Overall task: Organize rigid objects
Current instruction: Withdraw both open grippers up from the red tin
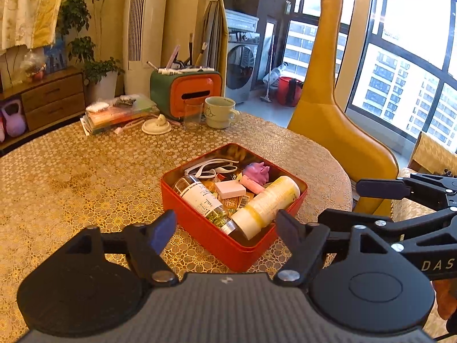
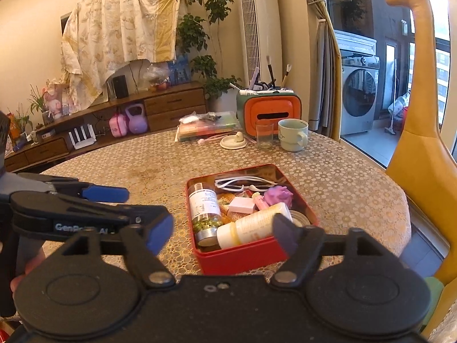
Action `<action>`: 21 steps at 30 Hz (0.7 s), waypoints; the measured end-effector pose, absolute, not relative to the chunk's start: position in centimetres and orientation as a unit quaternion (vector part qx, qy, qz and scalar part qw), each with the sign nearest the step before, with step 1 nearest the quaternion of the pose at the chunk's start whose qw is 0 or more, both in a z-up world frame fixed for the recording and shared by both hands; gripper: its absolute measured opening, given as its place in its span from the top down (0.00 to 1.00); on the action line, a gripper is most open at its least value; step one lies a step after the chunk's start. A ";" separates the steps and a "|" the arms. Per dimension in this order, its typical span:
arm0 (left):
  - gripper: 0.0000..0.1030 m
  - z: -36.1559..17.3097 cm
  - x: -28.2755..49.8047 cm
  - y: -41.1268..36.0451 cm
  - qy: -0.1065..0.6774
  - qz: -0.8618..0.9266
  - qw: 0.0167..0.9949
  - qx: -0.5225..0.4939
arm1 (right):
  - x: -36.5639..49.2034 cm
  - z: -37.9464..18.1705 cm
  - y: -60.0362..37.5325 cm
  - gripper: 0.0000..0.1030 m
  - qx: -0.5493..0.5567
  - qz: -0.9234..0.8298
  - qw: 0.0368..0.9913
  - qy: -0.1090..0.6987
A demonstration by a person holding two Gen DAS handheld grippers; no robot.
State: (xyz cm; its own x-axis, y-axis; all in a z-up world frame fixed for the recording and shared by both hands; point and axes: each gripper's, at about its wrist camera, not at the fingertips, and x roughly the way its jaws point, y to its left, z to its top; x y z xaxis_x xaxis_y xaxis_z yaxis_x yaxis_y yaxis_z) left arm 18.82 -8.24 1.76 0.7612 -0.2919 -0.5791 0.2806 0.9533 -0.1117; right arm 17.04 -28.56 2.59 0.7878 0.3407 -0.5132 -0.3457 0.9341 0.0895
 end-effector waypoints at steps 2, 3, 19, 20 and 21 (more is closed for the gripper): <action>0.18 1.8 18.1 -8.1 0.304 -0.152 0.940 -0.013 | 16.3 2.5 -28.4 0.11 -0.014 0.181 0.948 0.262; 0.16 1.8 17.8 -8.0 0.304 -0.153 0.940 -0.016 | 15.8 2.5 -28.4 0.09 -0.018 0.181 0.949 0.256; 0.00 0.8 16.0 -7.9 0.308 -0.144 0.940 -0.018 | 14.1 2.0 -29.6 0.00 0.015 0.161 0.957 0.241; 0.00 0.8 15.9 -8.1 0.307 -0.144 0.941 -0.017 | 14.1 1.9 -29.6 0.00 0.016 0.160 0.957 0.241; 0.00 0.8 15.8 -8.2 0.305 -0.146 0.941 -0.015 | 14.0 1.8 -29.7 0.00 0.018 0.159 0.957 0.242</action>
